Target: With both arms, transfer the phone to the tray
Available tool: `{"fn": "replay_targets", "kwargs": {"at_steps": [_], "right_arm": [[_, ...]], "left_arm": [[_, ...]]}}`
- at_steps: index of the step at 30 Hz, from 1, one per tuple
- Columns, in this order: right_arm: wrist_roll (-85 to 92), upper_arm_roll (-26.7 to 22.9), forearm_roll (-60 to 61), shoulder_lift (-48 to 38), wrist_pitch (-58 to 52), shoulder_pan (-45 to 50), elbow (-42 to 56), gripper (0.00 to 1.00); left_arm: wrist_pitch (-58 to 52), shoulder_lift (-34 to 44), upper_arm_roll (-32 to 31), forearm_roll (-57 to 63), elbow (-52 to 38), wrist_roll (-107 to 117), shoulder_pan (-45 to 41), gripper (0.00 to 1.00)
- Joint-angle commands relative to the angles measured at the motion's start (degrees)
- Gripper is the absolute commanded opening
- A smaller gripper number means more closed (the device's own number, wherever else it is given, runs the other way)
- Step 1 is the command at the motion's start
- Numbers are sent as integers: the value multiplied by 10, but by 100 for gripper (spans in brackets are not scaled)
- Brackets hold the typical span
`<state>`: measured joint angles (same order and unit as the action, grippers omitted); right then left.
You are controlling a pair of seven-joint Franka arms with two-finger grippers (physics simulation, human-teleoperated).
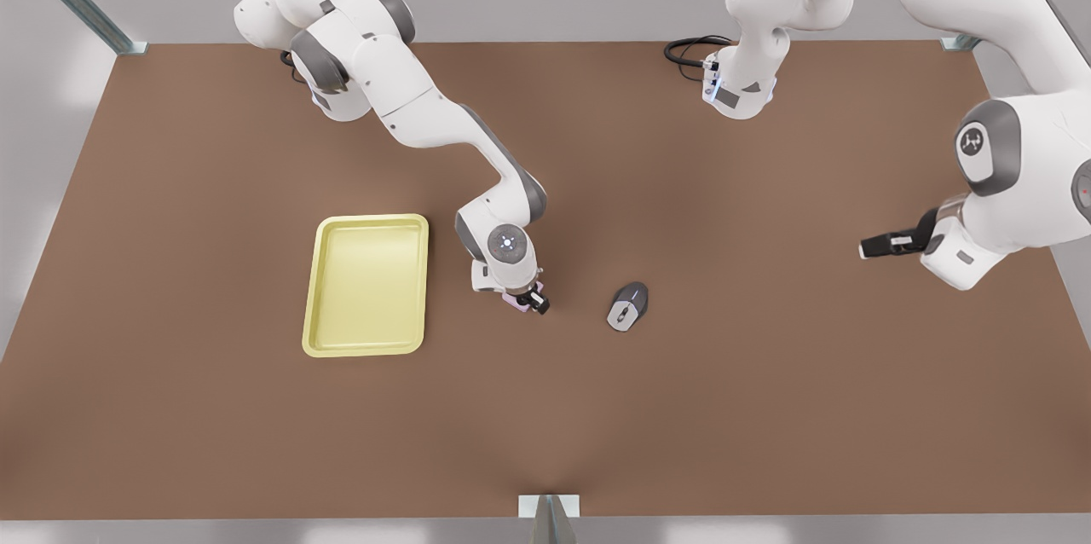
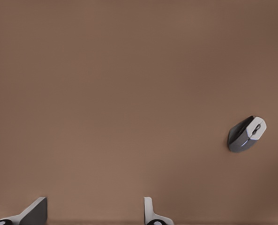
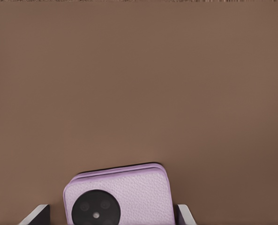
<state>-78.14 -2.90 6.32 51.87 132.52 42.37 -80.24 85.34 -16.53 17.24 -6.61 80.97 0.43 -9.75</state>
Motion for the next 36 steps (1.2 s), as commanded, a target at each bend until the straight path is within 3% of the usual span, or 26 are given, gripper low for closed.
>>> {"fn": "replay_targets", "kwargs": {"at_steps": [1,6,9,24,31,36], "right_arm": [[0,0,0,0,1,0,-1,100],[2,0,1,0,1,0,-1,96],[9,0,2,0,1,-1,-1,84],[29,0,6,-35,-9,-16,-12,82],[120,1,7,-94,-10,-69,-80,80],[276,1,8,-172,-9,-144,-194,79]], "left_arm": [[1,-8,10,-23,0,-17,2,100],[2,17,17,-27,-2,-32,-1,100],[18,17,-12,-23,-6,-90,-18,100],[71,13,-17,-17,-5,-149,-18,100],[69,14,-16,-17,-4,-149,-18,100],[67,15,-16,-17,-3,-149,-18,100]]}}
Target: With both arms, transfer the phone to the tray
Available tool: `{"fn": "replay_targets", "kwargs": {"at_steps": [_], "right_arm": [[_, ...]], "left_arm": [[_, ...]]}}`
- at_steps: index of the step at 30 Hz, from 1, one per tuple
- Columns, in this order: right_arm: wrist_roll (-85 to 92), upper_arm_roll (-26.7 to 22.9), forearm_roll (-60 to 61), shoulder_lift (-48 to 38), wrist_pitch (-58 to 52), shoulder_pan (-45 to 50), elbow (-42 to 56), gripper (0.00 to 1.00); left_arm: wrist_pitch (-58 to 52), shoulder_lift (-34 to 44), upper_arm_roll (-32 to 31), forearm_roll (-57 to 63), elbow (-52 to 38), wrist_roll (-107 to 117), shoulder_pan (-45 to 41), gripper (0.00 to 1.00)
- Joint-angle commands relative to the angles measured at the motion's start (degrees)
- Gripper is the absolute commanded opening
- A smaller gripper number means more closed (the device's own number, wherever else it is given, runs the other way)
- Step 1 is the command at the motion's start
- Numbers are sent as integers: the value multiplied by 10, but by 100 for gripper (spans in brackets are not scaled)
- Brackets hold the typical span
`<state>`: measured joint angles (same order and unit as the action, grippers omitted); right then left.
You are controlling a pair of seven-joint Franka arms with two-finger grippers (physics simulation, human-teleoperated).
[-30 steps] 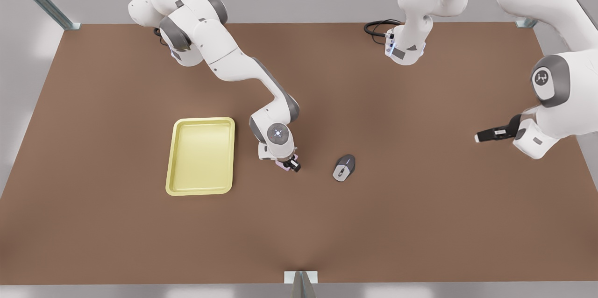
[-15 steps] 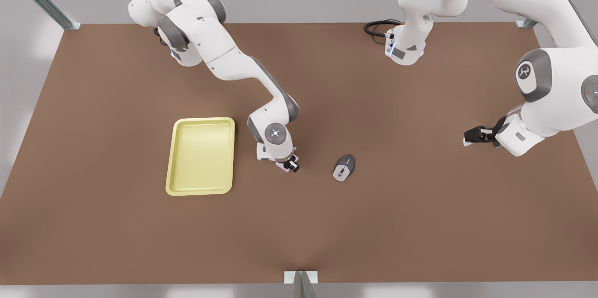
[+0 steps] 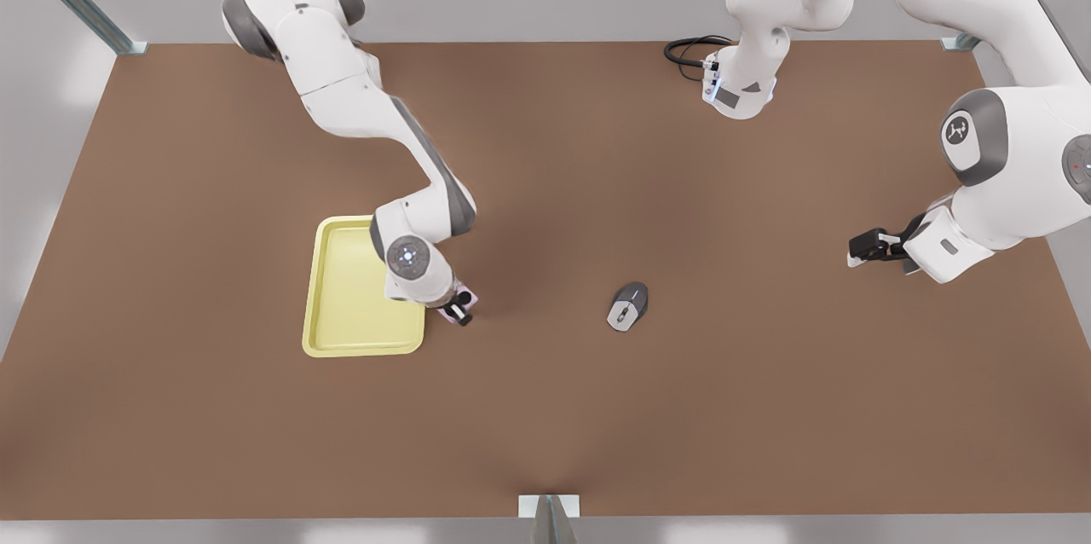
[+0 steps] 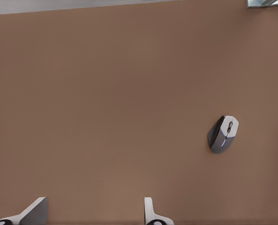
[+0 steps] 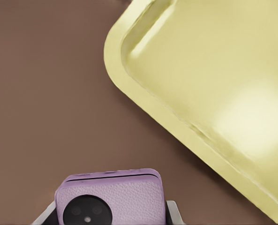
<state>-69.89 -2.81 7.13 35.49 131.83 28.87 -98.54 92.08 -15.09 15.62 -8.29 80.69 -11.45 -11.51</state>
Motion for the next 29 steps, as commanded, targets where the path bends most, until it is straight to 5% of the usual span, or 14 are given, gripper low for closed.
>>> {"fn": "replay_targets", "kwargs": {"at_steps": [1,9,10,14,16,19,22,24,29], "right_arm": [[225,0,0,-28,-3,-29,-37,79],[358,-1,0,-118,4,-101,-196,80],[358,0,0,-118,4,-101,-194,100],[367,-1,-1,-130,-2,-101,-192,100],[367,-2,-4,-159,-80,-101,-148,100],[468,-2,-8,-292,-146,-149,-120,100],[720,-4,-84,-297,-359,-239,51,100],[726,-6,-84,-290,-460,-245,130,100],[726,6,-76,-290,-469,-283,136,100]], "left_arm": [[-1,2,0,0,1,-31,0,100],[-28,5,-1,3,1,-24,-11,100],[-13,5,-1,75,0,-21,-57,100],[3,23,-1,84,-1,10,-65,100],[-9,73,-115,91,3,11,47,100],[-13,72,-112,102,-4,8,50,100],[-2,69,-110,126,-4,5,51,100],[-7,67,-109,126,-4,8,51,100],[-4,59,-106,126,-4,12,51,100]]}}
